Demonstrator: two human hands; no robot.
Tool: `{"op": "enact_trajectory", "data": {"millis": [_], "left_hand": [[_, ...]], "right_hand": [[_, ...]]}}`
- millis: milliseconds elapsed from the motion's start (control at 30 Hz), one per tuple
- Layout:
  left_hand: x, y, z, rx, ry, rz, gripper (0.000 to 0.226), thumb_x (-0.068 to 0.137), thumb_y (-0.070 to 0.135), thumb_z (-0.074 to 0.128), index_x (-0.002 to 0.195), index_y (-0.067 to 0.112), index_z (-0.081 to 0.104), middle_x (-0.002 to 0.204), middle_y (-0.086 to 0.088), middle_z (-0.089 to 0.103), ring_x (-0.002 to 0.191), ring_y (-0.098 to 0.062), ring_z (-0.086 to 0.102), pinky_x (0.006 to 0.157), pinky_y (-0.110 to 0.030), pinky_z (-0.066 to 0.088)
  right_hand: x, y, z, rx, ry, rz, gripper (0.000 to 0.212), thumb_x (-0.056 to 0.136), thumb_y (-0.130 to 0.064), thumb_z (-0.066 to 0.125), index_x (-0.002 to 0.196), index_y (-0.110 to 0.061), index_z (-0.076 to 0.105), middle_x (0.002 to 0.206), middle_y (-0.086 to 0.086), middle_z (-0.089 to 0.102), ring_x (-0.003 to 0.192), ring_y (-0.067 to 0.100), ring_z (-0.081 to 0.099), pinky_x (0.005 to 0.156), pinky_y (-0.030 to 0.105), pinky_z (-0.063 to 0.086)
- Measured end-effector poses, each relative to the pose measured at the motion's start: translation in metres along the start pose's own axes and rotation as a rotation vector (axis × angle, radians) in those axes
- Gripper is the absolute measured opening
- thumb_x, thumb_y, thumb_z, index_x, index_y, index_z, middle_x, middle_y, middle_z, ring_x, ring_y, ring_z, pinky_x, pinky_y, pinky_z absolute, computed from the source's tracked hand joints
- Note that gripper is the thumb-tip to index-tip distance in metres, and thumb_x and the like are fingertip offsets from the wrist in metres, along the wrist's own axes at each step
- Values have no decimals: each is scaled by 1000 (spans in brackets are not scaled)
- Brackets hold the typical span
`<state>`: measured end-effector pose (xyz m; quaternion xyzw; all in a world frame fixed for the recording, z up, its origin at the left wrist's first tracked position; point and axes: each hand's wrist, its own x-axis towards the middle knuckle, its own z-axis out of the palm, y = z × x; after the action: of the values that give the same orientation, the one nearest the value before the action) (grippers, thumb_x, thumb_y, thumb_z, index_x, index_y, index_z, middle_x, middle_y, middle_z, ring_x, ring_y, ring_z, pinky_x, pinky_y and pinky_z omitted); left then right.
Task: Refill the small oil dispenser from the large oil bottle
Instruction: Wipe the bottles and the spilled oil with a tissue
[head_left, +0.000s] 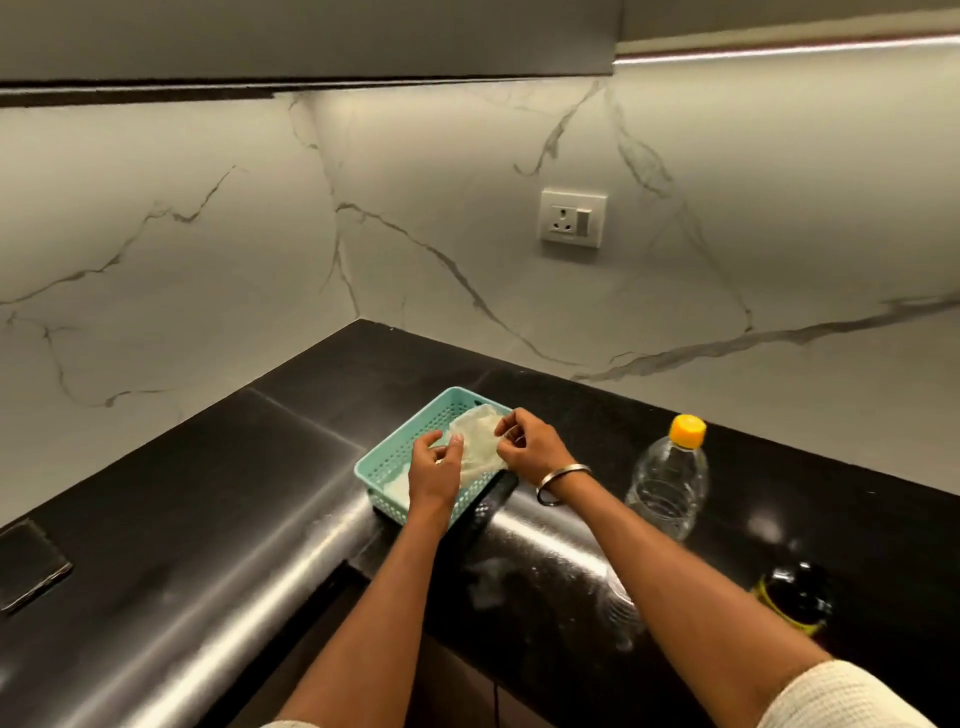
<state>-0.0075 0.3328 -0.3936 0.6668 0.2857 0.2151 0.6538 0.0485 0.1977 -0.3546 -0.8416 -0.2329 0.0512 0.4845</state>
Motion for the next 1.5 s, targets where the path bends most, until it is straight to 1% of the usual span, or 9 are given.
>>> {"op": "enact_trajectory", "data": {"millis": [133,333,467,600,733,800,967,1167,1500], "left_hand": [[-29,-6,23,-27,-89,16,22,87,2,64,104,13,55,93,-10,64,83,-24,62,73,-33,54],[-74,-19,59,68,-203,-32,22,83,-3,65,91,15,56,91,-16,63,76,-24,59,78,-40,52],[-103,-27,80,53,-266,-169,19,84,-1,64,98,10,58,95,-20,65,70,-23,60,62,-31,51],[-132,-24,89,120,-400,-175,9,92,16,62,99,9,60,86,-9,64,61,-18,62,47,-25,51],[-144,-19,95,369,-247,168,19,94,28,58,84,13,66,74,-4,66,68,-21,63,57,-25,47],[-147,-17,101,344,-221,255,8,90,23,63,96,16,64,82,-3,64,78,-20,61,64,-22,47],[-151,-18,126,360,-353,315,55,79,20,76,127,16,50,113,-2,50,105,-16,50,92,-32,46],[-155,-20,154,357,-328,341,76,65,38,86,125,19,45,116,4,43,111,-20,49,96,-43,47],[-138,-25,173,283,-388,298,73,57,42,87,111,32,39,111,4,52,105,-17,55,94,-48,49]], "right_hand": [[-41,25,-22,-80,-43,1,19,81,-7,59,99,-11,55,79,-2,48,62,6,42,62,17,37],[-109,64,-28,-316,-53,-72,67,78,-56,57,130,-14,51,120,9,40,108,19,40,100,22,29],[-144,81,-33,-209,25,-68,45,84,-30,58,122,-5,57,110,15,58,103,26,55,95,32,43],[-175,92,-46,-142,148,-63,28,89,-10,54,113,-2,63,106,15,66,98,26,62,86,17,40],[-206,105,-60,-35,392,-47,23,91,-17,48,103,-9,67,95,4,69,86,13,62,76,18,47],[-216,112,-69,18,544,25,21,92,-20,47,99,-12,65,86,0,67,76,11,61,67,22,48],[-216,112,-92,131,805,120,27,91,-29,42,98,-13,62,81,-1,66,71,12,63,62,18,46],[-188,93,-118,199,1013,159,18,96,-7,47,103,-1,63,87,-1,63,74,10,59,59,0,39],[-143,89,-120,408,721,-16,25,94,-28,46,104,-20,68,105,1,68,98,15,65,81,28,55]]}}
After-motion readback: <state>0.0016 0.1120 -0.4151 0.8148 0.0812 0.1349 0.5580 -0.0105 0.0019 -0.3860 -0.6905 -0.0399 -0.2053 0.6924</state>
